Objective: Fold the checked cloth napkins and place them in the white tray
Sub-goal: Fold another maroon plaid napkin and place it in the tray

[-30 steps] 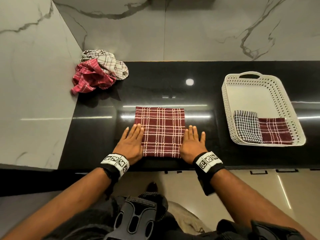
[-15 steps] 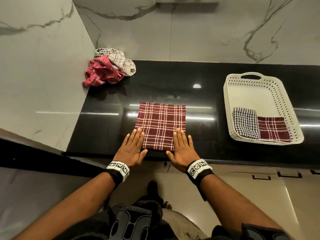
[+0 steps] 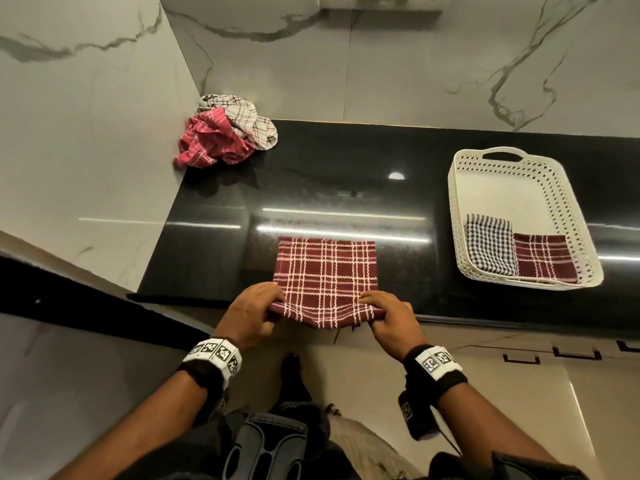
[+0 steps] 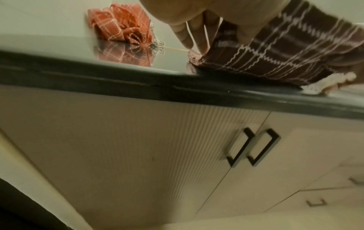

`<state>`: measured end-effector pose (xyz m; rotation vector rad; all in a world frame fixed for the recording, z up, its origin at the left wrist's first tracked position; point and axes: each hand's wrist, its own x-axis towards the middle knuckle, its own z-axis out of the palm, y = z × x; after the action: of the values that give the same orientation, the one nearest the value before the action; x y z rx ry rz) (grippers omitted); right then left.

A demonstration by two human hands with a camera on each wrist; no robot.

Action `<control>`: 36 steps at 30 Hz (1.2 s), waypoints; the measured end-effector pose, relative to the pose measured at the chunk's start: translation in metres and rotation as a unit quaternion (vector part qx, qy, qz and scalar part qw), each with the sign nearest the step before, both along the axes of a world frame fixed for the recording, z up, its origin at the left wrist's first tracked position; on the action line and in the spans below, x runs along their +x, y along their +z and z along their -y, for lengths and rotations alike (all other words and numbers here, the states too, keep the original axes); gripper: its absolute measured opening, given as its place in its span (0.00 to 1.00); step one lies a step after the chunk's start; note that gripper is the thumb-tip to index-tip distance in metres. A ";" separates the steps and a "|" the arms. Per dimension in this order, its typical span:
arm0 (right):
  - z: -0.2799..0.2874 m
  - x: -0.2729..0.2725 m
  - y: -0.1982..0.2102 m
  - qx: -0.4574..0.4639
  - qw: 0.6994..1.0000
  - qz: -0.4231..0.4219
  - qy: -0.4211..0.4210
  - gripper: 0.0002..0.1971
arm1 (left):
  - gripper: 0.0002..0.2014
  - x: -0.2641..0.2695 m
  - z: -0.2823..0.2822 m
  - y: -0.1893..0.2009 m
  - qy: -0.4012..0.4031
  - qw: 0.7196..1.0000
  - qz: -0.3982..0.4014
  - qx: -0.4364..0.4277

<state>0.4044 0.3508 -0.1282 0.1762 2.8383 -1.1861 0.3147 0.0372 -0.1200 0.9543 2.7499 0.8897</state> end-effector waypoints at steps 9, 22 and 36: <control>0.000 -0.047 0.010 -0.126 0.973 0.015 -0.191 0.16 | 0.15 -0.046 -0.030 0.011 0.189 0.975 0.111 0.028; 0.005 -0.072 0.002 -0.076 0.968 0.041 -0.235 0.11 | 0.15 -0.071 -0.061 0.006 0.233 0.964 0.111 -0.069; 0.005 -0.097 0.015 0.064 0.973 0.114 -0.190 0.16 | 0.10 -0.080 -0.082 0.013 0.292 0.936 0.136 -0.140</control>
<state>0.3071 0.3457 -0.1133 0.8378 2.7474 -0.9557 0.2350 0.1197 -0.1074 -0.0480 2.8236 0.5945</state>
